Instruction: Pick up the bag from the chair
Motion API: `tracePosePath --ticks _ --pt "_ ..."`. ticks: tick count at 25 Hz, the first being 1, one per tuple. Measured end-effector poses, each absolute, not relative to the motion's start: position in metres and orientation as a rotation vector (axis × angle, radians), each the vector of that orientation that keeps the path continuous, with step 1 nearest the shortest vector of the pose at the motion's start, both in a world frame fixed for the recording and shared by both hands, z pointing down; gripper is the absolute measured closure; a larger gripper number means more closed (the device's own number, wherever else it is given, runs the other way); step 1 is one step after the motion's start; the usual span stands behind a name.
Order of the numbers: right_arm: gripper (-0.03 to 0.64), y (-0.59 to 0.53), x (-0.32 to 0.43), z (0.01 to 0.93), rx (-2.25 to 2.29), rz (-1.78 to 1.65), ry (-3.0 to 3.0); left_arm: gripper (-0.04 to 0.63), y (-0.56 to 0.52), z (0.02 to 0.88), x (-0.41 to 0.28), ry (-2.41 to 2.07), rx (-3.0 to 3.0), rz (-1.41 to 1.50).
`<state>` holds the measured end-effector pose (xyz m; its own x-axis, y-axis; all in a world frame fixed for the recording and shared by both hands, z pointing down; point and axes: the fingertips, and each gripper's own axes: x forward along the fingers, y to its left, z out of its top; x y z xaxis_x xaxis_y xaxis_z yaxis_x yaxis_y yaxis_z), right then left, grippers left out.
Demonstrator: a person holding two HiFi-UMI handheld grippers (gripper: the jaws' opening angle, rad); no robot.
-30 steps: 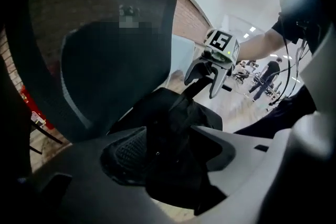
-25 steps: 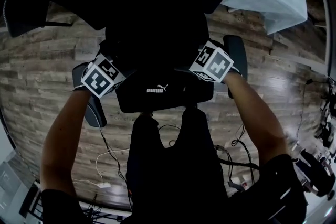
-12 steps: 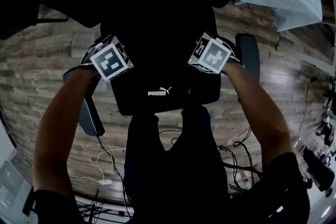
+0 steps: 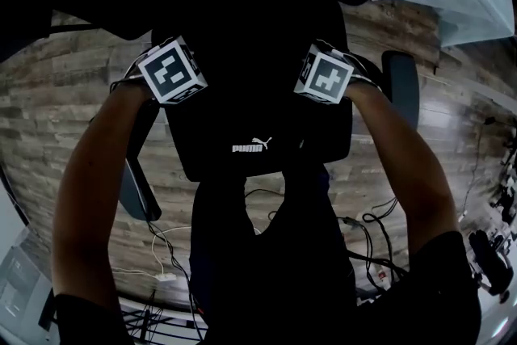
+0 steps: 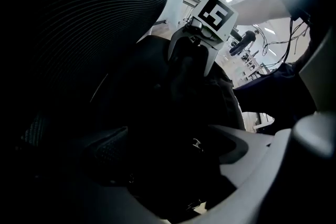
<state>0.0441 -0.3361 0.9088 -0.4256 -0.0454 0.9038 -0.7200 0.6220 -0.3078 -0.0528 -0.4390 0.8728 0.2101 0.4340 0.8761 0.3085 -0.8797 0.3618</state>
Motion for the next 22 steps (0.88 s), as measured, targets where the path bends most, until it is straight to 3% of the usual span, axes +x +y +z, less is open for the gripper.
tracePosePath --ticks 11,14,18,22 --pt "0.19 -0.339 0.049 0.911 0.601 0.767 -1.834 0.151 -0.424 0.879 -0.058 0.816 2.265 1.794" --pt "0.289 -0.334 0.045 0.91 0.598 0.803 -1.826 0.229 -0.42 0.884 -0.06 0.807 2.321 1.863" --pt "0.355 -0.331 0.047 0.91 0.591 0.775 -1.789 0.263 -0.417 0.883 -0.065 0.781 2.345 1.9" --pt "0.445 -0.324 0.039 0.9 0.604 0.825 -1.81 0.356 -0.414 0.875 -0.063 0.771 2.404 1.913"
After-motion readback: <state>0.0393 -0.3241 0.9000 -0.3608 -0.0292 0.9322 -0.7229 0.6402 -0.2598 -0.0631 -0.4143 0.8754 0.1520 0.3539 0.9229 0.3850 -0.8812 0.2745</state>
